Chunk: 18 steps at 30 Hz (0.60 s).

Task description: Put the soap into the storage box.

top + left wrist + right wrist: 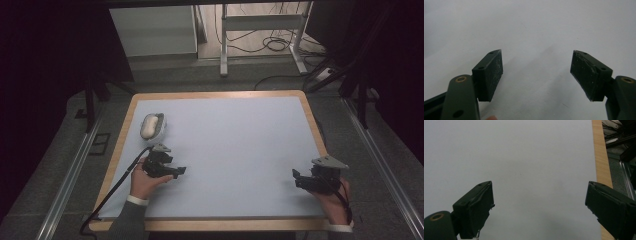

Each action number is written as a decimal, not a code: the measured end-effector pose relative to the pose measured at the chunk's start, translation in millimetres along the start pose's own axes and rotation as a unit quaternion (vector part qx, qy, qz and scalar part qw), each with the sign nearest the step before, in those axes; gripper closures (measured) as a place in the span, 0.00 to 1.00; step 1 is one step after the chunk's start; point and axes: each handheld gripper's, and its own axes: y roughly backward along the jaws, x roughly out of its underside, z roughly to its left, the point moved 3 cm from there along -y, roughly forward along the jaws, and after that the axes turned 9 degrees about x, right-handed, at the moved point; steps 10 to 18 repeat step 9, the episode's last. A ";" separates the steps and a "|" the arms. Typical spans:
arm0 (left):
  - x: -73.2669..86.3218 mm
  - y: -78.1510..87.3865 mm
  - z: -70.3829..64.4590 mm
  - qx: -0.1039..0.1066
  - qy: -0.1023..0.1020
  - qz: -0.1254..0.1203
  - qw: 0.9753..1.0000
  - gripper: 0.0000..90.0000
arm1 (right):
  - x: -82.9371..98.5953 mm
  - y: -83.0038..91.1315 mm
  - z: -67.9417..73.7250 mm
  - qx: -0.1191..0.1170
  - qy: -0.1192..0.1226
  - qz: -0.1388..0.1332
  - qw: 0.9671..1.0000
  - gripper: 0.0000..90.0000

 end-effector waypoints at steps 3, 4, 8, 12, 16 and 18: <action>-0.1 1.4 -0.4 -0.002 -0.003 -0.001 1.000 0.29 | -0.5 -0.2 0.4 0.001 -0.001 -0.002 1.000 0.09; 0.0 1.9 -0.2 -0.004 -0.004 0.000 1.000 0.29 | -0.6 0.1 0.3 0.002 -0.001 -0.003 1.000 0.09; 0.2 3.9 0.8 -0.010 -0.005 -0.001 1.000 0.29 | -1.6 1.6 -0.6 0.002 -0.002 -0.010 1.000 0.09; 0.2 4.1 1.0 -0.012 -0.005 -0.001 1.000 0.29 | -2.1 2.0 -0.8 0.001 -0.004 -0.011 1.000 0.09; 0.2 4.1 1.0 -0.012 -0.005 -0.001 1.000 0.29 | -2.1 2.0 -0.8 0.001 -0.004 -0.011 1.000 0.09; 0.2 4.1 1.0 -0.012 -0.005 -0.001 1.000 0.29 | -2.1 2.0 -0.8 0.001 -0.004 -0.011 1.000 0.09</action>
